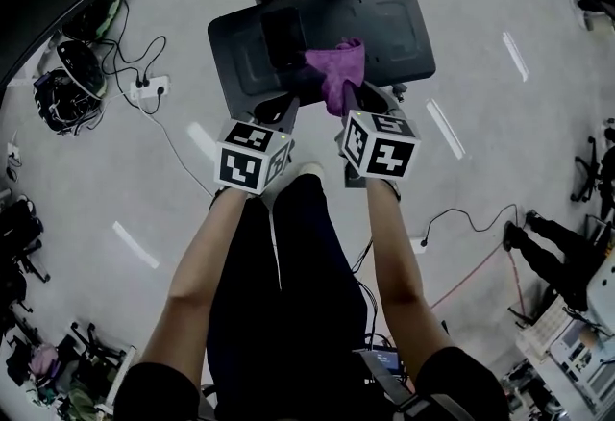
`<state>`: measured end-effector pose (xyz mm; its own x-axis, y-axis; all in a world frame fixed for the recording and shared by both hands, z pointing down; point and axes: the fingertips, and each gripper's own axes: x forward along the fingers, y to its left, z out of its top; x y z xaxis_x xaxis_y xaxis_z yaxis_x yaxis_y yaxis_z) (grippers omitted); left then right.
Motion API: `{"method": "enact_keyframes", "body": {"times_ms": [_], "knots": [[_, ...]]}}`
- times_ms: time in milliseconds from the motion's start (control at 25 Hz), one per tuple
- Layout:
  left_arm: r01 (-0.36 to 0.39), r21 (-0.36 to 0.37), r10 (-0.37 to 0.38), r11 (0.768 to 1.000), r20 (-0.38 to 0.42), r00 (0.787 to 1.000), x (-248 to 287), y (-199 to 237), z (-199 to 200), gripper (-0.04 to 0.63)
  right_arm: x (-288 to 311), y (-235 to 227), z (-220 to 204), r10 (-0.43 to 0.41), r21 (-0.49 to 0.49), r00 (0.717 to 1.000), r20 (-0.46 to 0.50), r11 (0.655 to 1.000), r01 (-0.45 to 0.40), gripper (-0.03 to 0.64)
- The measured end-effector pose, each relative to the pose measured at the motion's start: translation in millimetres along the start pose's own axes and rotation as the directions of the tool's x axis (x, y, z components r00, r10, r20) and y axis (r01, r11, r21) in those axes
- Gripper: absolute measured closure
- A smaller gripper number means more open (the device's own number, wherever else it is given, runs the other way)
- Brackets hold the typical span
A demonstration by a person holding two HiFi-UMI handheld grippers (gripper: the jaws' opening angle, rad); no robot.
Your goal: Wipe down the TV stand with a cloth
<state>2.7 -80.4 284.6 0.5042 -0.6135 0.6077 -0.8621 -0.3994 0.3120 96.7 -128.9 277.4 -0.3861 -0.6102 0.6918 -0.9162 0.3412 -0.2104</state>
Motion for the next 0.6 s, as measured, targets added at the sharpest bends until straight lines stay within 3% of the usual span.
{"method": "enact_keyframes", "body": {"times_ms": [280,440,600], "knots": [[-0.033,-0.053,0.033,0.998,0.000,0.999,7.6,6.5,7.0,0.588,29.5,-16.0,36.6,0.043,0.094,0.999,0.014,0.995,-0.044,0.540],[-0.052,-0.068,0.052,0.996,0.004,0.999,9.4,12.7,11.7,0.588,59.1,11.3,47.5,0.168,0.079,0.985,-0.036,0.983,-0.165,0.539],[-0.065,-0.079,0.065,0.995,0.002,0.998,13.4,15.9,13.0,0.588,91.8,33.7,30.6,0.259,0.054,0.952,-0.161,0.966,-0.254,0.539]]}}
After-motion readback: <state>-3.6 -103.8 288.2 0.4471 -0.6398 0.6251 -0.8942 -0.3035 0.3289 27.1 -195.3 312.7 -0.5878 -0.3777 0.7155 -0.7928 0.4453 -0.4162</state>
